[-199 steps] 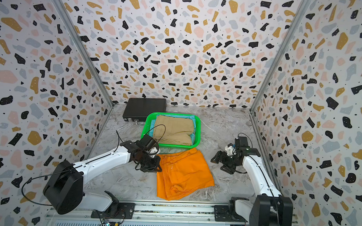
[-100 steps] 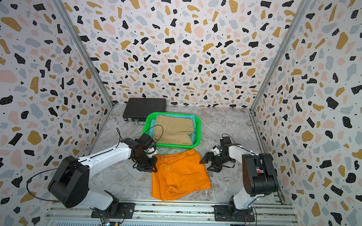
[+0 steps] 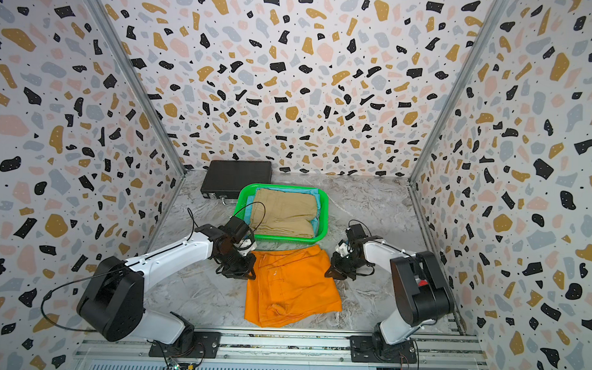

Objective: Put the folded long pants in the basket
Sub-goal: Pick up the long pant at the center of the board.

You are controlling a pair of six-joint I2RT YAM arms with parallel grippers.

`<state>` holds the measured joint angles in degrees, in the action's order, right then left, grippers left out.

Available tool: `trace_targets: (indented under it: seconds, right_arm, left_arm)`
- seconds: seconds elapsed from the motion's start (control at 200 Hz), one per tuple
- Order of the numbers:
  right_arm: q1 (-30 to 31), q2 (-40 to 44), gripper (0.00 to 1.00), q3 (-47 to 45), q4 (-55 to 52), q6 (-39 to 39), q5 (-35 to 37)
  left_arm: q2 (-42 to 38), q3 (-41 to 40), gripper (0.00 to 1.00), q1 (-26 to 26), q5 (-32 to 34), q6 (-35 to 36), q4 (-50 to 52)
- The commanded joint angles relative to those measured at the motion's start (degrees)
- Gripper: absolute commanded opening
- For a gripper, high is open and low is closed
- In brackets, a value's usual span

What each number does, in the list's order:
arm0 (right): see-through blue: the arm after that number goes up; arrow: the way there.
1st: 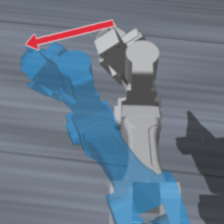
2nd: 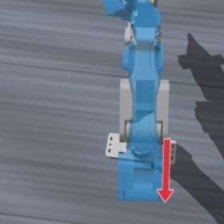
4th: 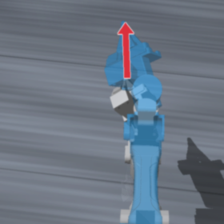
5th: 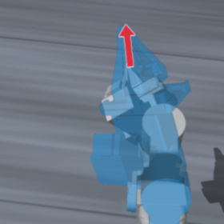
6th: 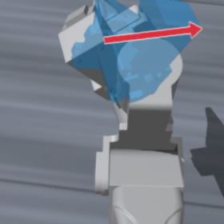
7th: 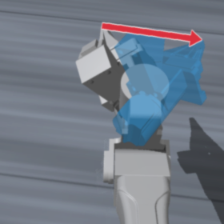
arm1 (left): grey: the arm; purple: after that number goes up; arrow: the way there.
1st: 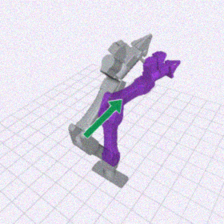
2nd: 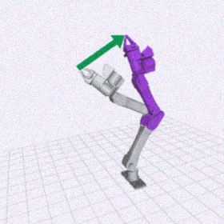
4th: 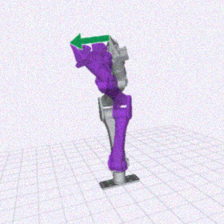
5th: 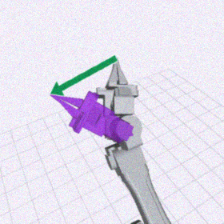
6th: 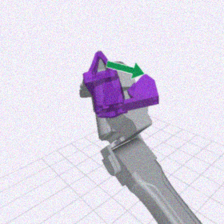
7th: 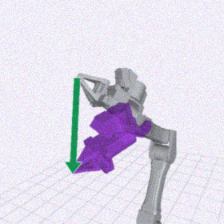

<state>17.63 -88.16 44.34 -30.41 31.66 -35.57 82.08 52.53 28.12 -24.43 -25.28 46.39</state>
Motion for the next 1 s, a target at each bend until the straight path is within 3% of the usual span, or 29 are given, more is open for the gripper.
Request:
trace_targets:
  seconds: [0.0,0.23,0.415,0.556,0.771,0.901,0.996]
  right_arm:
    - [1.1,10.0,0.0,0.4,-9.3,-1.3,7.4]
    - [3.5,24.7,0.0,0.3,-13.2,0.5,6.0]
    - [4.0,27.3,0.0,11.3,-17.2,0.4,6.2]
    - [4.0,24.4,0.0,22.7,-19.5,-1.1,5.6]
    - [4.0,12.2,0.0,38.8,-19.2,-2.8,7.2]
    - [4.0,3.6,0.0,46.9,-16.7,-1.3,6.7]
    - [4.0,-3.3,0.0,52.7,-16.1,0.1,5.0]
  left_arm:
    - [-7.7,1.0,0.0,-0.2,1.1,1.7,1.4]
    - [-16.6,4.2,0.0,-0.2,0.2,0.4,3.7]
    - [-15.1,14.0,0.0,-0.8,-1.2,1.2,8.6]
    - [-9.8,25.6,0.0,-3.3,-3.0,3.0,15.8]
    - [3.9,45.8,0.0,-12.8,-11.4,3.2,19.9]
    - [14.7,60.0,0.0,-16.1,-12.4,2.7,22.3]
    - [21.6,65.7,0.0,-17.6,-11.7,2.3,22.4]
